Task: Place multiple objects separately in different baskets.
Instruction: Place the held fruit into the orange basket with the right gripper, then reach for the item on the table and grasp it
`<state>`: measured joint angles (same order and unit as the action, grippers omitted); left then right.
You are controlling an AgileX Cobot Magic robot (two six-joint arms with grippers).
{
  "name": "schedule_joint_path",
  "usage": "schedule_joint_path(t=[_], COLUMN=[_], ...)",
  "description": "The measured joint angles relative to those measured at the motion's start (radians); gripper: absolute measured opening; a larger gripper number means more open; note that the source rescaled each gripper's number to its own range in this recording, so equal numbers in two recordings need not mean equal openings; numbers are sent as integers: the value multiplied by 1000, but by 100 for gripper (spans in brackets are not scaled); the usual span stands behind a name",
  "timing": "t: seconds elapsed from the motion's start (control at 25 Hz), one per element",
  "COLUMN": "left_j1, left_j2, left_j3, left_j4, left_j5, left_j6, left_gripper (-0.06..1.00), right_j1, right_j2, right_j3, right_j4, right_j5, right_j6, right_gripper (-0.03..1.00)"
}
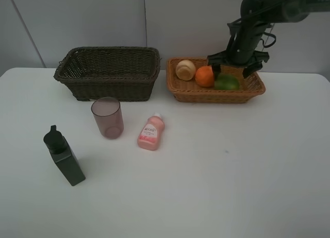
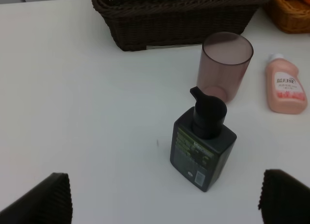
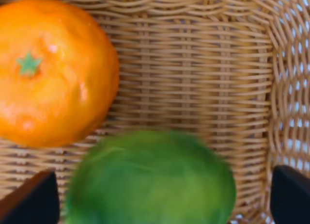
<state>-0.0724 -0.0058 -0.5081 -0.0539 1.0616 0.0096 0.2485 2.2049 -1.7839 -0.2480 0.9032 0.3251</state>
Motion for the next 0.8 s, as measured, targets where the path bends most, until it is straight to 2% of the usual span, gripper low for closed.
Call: schedule_joint_path(t=[0.2, 0.32, 0.52, 0.68, 0.8], left_j1=[0, 0, 0, 0, 0], left_j2=[0, 0, 0, 0, 0], left_j3=[0, 0, 0, 0, 0], left_j4=[0, 0, 0, 0, 0], left_j5=[0, 0, 0, 0, 0], left_j6=[0, 0, 0, 0, 0], left_gripper=[100, 100, 100, 100, 100], right_j1=[21, 38, 39, 4, -32], right_j2=[-70, -142, -338, -511, -631], right_j3=[0, 56, 306, 520, 657], right_j4=[5, 10, 89, 199, 203], right_j5=[82, 104, 35, -19, -28], right_j6=[0, -1, -35, -124, -151], right_gripper=[89, 90, 90, 90, 90])
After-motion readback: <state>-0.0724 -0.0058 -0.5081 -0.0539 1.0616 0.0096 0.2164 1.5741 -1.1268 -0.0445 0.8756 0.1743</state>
